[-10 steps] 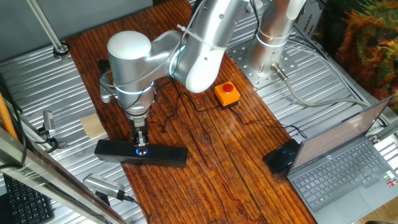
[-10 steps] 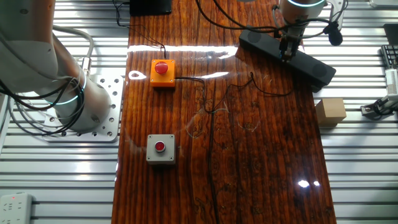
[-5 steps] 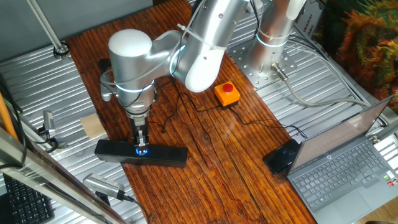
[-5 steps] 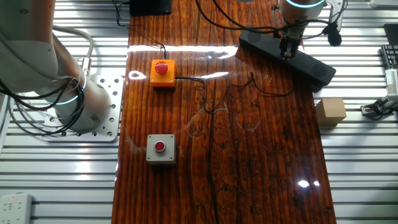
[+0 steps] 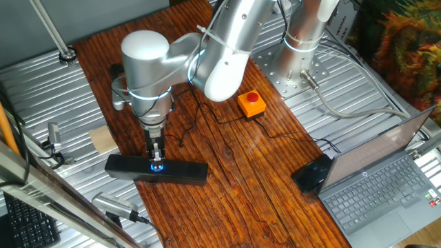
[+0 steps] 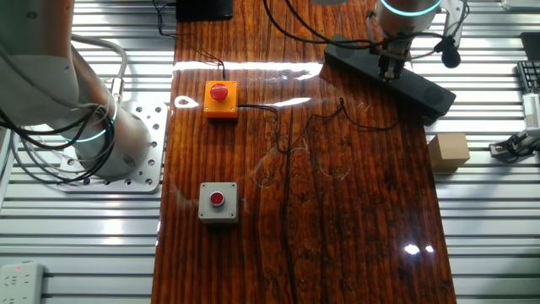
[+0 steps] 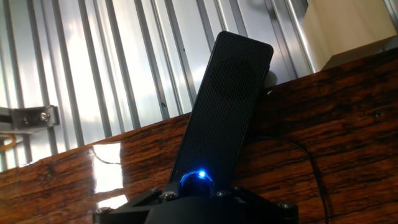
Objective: Turn the knob to decrease the volume of the speaker
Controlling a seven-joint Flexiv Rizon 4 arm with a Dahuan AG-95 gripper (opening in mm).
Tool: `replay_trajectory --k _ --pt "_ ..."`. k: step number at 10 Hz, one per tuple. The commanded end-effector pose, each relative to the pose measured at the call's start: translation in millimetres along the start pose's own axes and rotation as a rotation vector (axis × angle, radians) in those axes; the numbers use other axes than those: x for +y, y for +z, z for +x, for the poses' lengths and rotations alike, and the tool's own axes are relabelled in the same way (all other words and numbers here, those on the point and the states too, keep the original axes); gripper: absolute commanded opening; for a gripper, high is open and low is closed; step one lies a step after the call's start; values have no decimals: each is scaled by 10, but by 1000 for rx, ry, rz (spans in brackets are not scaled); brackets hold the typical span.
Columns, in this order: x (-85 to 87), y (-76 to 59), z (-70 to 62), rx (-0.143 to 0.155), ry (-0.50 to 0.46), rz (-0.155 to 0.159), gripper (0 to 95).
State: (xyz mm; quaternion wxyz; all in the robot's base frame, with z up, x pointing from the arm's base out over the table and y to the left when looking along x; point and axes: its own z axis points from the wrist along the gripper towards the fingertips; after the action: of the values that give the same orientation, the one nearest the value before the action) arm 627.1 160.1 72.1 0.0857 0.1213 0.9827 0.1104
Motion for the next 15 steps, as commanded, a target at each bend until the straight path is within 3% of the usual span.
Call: replay_trajectory --k 1,4,6,15 --pt "-8 6 5 8 -10 22 0" --pt "-7 5 5 4 -33 13 0" --pt "-7 5 5 14 -89 39 0" --pt "-5 5 4 25 -268 66 0"
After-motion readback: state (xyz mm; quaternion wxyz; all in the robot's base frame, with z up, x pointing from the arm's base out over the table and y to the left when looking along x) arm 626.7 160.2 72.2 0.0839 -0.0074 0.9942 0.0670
